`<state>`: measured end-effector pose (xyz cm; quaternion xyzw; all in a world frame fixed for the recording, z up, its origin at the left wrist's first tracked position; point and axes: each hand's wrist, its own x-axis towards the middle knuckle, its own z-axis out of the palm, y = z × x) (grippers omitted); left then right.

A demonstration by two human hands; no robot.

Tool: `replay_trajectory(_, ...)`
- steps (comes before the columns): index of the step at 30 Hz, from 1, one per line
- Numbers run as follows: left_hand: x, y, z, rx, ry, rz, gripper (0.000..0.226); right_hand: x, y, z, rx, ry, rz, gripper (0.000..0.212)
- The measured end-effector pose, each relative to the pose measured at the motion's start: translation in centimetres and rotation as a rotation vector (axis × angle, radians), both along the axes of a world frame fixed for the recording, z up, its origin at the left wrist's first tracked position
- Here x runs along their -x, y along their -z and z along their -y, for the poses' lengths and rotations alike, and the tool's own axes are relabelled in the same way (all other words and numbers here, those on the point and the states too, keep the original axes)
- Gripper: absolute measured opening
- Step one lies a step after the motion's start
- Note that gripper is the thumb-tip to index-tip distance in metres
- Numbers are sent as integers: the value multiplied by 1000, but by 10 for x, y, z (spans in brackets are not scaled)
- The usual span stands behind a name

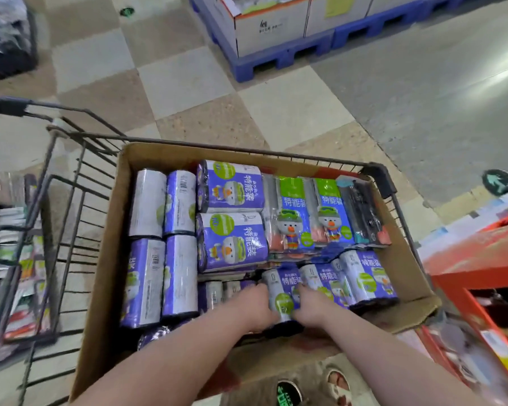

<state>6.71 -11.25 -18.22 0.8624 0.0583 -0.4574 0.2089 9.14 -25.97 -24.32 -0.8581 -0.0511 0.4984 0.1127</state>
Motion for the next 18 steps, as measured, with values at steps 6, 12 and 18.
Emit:
replay_trajectory(6,-5,35,4,12,-426,-135,70,-7,4,14,-172,289,-59,50)
replay_trajectory(12,-7,54,11,77,-624,-179,57,-28,17,48,110,381,59,38)
replay_trajectory(18,-3,71,16,197,-791,-201,57,-34,37,38,229,416,-101,69)
